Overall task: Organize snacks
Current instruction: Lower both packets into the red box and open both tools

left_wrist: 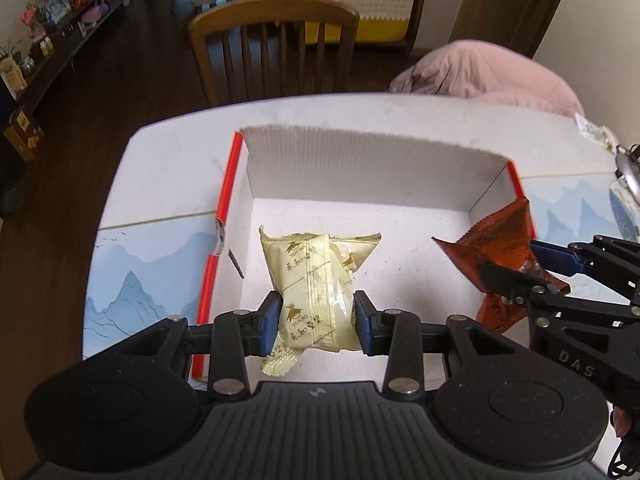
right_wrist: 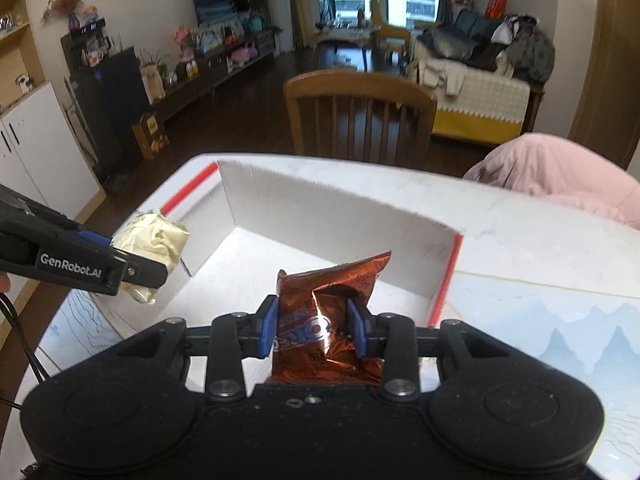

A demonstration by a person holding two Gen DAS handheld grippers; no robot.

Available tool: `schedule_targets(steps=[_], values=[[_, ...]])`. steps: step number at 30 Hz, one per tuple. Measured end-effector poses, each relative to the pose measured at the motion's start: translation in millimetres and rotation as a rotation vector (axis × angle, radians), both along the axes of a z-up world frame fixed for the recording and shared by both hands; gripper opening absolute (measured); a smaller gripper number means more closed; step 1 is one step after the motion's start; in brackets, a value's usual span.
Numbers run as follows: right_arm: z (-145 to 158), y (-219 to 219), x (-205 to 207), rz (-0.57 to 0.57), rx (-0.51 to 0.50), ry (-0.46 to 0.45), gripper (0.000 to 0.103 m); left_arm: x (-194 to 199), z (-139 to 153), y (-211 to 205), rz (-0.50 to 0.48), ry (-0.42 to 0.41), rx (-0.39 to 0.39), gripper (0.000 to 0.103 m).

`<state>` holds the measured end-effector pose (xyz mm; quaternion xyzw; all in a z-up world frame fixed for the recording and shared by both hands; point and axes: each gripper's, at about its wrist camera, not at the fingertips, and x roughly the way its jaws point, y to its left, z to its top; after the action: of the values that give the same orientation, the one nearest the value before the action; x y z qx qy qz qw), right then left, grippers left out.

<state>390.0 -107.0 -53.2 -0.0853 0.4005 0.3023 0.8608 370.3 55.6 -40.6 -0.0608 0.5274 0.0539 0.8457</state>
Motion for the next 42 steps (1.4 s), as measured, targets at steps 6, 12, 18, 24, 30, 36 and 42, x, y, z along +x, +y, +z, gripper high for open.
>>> schedule_targets(steps=[6, 12, 18, 24, 30, 36, 42], values=[[-20, 11, 8, 0.022, -0.042, 0.045, 0.036, 16, -25, -4, -0.008, 0.065, 0.035, 0.037], [-35, 24, 1, 0.079, -0.109, 0.039, 0.036, 23, -46, -6, -0.016, 0.119, 0.057, 0.037], [-42, 30, 7, 0.098, -0.127, 0.057, 0.036, 27, -61, -8, -0.031, 0.162, 0.072, 0.038], [-44, 33, 9, 0.104, -0.136, 0.063, 0.036, 26, -67, -7, -0.033, 0.172, 0.059, 0.039], [-34, 24, 5, 0.094, -0.094, 0.053, 0.036, 19, -63, -5, -0.033, 0.148, 0.052, 0.043], [-17, 12, -5, 0.058, -0.033, 0.053, 0.037, 1, -43, -6, -0.029, 0.088, 0.034, 0.044], [8, 2, -30, 0.059, 0.009, -0.007, 0.037, -25, -16, -6, -0.03, 0.009, 0.008, 0.044]])
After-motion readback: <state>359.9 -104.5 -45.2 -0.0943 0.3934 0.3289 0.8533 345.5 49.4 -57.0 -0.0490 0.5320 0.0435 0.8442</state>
